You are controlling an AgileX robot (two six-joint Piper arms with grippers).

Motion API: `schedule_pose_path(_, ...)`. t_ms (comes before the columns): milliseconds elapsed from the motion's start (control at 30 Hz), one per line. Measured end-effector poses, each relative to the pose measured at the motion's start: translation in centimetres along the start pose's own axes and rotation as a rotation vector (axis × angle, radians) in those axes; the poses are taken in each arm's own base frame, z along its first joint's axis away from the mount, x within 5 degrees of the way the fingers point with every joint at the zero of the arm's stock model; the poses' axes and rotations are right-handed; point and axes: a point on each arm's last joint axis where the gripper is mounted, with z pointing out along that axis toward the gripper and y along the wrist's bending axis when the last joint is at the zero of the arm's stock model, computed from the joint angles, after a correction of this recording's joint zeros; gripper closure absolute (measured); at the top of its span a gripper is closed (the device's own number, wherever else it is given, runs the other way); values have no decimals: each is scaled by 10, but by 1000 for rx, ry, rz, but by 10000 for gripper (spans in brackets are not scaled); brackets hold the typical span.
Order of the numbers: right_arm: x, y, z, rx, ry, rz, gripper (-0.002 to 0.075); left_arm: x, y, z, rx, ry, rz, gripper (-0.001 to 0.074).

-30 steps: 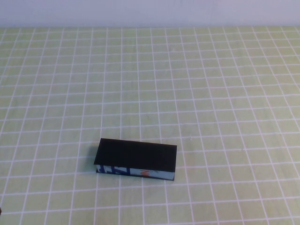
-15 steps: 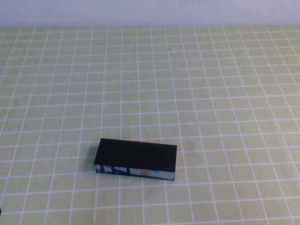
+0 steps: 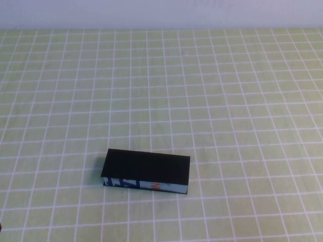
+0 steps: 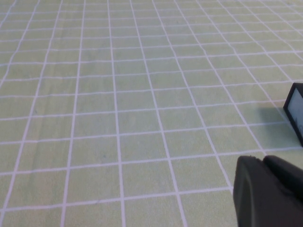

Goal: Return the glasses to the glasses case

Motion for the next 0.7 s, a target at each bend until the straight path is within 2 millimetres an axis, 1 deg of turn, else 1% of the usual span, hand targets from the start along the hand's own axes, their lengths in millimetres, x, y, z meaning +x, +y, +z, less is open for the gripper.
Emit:
schedule_pose_path(133,-1,-7,-3,138,-23,33,743,0,0,0,0,0,0,739)
schedule_pose_path(300,-2,-10,-15,249,-103,41,743,0,0,0,0,0,0,739)
schedule_pose_path(400,-3,-7,-25,267,-169,30,743,0,0,0,0,0,0,739)
schedule_pose_path(467,-3,-6,-28,266,-191,26,743,0,0,0,0,0,0,739)
schedule_pose_path(600,-2,-6,-28,268,-204,25,743,0,0,0,0,-1,0,739)
schedule_pose_path(700,4,-8,-23,272,-195,29,743,0,0,0,0,-1,0,739)
